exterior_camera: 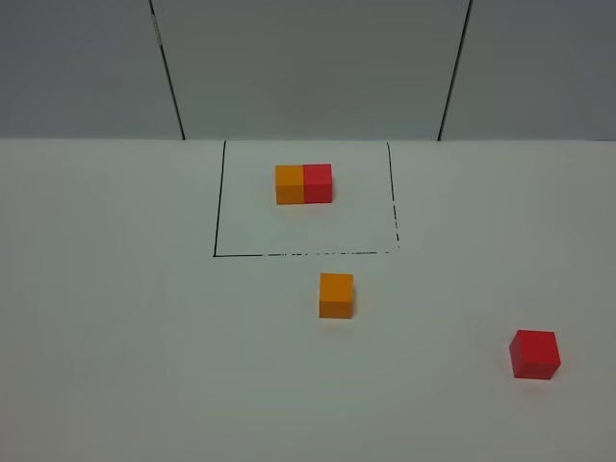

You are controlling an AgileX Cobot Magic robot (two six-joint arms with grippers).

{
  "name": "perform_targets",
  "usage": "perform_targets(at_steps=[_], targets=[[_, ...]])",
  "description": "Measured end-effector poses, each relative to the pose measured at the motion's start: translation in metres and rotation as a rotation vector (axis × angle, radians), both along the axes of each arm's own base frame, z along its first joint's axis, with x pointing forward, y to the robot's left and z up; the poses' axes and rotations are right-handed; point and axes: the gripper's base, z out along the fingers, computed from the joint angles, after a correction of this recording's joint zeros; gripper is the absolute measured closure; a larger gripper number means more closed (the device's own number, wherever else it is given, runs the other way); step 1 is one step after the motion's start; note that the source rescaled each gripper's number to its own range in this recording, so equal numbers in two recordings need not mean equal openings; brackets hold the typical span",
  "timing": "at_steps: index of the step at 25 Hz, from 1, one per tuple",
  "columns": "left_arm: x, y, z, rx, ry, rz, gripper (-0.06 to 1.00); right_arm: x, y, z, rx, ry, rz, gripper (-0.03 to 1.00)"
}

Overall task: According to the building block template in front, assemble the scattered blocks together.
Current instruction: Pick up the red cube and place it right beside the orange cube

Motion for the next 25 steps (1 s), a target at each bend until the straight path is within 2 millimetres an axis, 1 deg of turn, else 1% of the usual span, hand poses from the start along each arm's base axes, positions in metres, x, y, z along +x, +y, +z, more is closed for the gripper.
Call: perform_targets(at_steps=[21,23,25], targets=[[0.000,0.000,0.000,0.000,0.000,0.000,0.30,0.000,0.000,0.000,0.000,0.000,0.002,0.21],[0.000,0.000,0.000,0.000,0.000,0.000,0.30,0.003,0.003,0.001,-0.002,0.017,0.040,0.18],[0.000,0.000,0.000,0.000,0.000,0.000,0.30,0.012,0.007,0.006,0.008,0.062,0.097,0.13]])
